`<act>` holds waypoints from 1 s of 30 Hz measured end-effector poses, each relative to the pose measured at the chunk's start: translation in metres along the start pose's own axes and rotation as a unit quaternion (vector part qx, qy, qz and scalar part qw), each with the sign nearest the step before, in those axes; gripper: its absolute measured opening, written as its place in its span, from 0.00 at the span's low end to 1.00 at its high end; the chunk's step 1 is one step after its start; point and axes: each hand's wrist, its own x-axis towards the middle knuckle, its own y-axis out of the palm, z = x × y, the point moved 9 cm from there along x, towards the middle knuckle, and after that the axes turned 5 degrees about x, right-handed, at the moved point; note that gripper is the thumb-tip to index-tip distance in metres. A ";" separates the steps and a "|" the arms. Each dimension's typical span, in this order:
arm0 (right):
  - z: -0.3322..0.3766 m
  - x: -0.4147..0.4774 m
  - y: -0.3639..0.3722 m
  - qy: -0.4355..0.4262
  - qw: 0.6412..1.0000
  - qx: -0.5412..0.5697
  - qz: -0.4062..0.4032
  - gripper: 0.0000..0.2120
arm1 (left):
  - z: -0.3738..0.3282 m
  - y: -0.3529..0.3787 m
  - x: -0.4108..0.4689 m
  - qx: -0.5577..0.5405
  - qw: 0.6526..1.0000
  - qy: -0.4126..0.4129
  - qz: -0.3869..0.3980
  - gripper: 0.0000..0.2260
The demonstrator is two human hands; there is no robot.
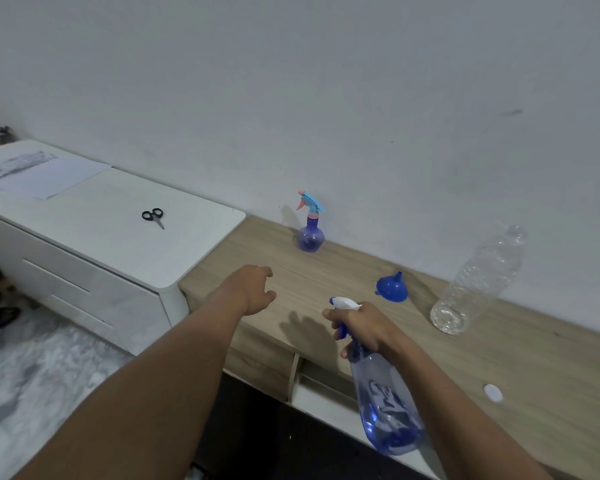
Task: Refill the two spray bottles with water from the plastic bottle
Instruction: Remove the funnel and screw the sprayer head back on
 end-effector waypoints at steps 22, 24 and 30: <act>0.042 0.019 -0.013 -0.104 0.991 -0.005 -0.089 0.13 | -0.010 -0.004 0.015 -0.047 0.998 0.021 0.024 0.25; 0.058 0.023 -0.018 -0.141 0.983 0.001 -0.120 0.09 | -0.019 -0.005 0.020 -0.067 0.997 0.036 0.032 0.25; 0.085 0.048 -0.043 -0.205 0.961 -0.022 -0.184 0.04 | -0.052 0.006 0.039 -0.137 0.984 0.082 0.079 0.27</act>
